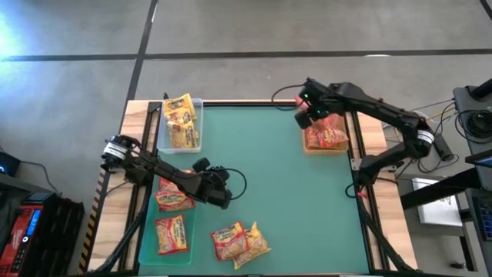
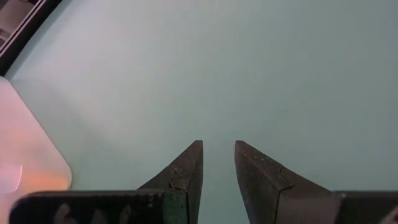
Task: Sort Maruchan noodles
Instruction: Put the orange noodle pack into the orange bin
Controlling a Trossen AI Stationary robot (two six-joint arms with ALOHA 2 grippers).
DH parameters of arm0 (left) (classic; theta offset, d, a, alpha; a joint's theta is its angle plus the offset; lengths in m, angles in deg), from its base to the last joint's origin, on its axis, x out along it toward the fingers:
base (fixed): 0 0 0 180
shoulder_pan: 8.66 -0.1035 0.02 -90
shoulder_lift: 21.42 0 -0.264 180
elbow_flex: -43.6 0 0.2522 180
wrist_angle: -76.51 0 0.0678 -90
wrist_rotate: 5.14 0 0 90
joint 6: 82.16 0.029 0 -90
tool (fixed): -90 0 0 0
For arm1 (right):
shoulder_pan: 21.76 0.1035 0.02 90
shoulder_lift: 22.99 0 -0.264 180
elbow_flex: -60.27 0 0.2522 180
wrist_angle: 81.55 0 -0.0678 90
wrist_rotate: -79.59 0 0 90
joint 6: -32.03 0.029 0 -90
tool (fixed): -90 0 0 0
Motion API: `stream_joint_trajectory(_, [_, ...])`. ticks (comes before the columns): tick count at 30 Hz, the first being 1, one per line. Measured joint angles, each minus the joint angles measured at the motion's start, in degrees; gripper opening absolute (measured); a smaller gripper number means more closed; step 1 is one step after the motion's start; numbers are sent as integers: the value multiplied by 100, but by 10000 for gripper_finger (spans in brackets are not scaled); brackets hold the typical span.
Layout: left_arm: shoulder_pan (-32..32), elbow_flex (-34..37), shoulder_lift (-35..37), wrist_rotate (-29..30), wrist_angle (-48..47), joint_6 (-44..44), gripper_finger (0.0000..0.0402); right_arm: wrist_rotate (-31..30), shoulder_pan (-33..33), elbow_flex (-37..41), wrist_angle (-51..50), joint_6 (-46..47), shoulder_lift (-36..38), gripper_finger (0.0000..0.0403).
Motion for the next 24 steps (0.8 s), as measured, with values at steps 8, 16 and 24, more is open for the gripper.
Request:
stream_joint_trajectory(8, [-4,0,0,87,35,0,76,499,81,500,-683,573,123,23])
stream_joint_trajectory(16, [-4,0,0,87,44,0,76,1057,103,1099,-541,392,-105,23])
stream_joint_trajectory(24, [-3,0,0,85,44,89,76,899,101,1483,188,-170,-137,69])
